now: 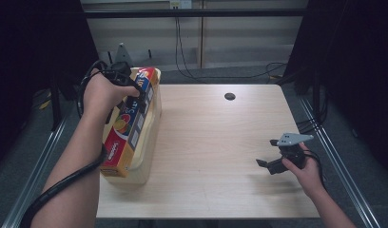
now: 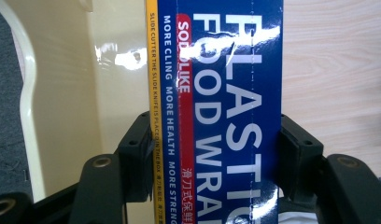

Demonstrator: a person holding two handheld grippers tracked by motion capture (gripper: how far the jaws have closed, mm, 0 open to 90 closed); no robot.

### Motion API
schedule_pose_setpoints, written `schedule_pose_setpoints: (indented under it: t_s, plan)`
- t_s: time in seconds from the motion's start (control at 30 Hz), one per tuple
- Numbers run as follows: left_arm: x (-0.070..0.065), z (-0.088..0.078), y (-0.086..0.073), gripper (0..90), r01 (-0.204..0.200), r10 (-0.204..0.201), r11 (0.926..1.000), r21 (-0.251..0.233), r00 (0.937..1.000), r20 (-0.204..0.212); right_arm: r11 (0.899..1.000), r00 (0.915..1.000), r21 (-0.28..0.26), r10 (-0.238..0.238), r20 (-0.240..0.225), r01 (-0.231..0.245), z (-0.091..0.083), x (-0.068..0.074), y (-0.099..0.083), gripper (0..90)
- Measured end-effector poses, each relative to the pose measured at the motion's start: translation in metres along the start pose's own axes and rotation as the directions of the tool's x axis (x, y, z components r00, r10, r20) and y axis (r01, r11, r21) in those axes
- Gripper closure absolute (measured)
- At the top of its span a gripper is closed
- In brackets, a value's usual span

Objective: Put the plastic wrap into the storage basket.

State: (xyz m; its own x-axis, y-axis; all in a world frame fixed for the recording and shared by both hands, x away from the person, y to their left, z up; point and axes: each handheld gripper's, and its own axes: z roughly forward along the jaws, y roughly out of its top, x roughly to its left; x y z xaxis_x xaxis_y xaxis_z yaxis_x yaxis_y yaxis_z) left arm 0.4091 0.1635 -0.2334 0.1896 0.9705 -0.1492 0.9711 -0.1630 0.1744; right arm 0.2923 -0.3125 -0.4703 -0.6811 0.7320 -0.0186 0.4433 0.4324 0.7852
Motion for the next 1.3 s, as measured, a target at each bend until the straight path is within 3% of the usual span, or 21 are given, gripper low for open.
schedule_pose_setpoints:
  t_s: [0.67,1.3]
  plan:
    - [0.016,0.027,-0.004,40.6,0.037,-0.037,0.9987,0.034,0.9993,0.004,1.0,1.0,-0.002,0.001,-0.002,-0.001,0.0,0.0,0.0,1.9]
    - [0.03,0.047,-0.005,40.5,0.06,-0.059,0.9963,0.061,0.998,-0.021,1.0,1.0,0.001,-0.004,-0.006,0.004,0.0,0.001,0.0,1.9]
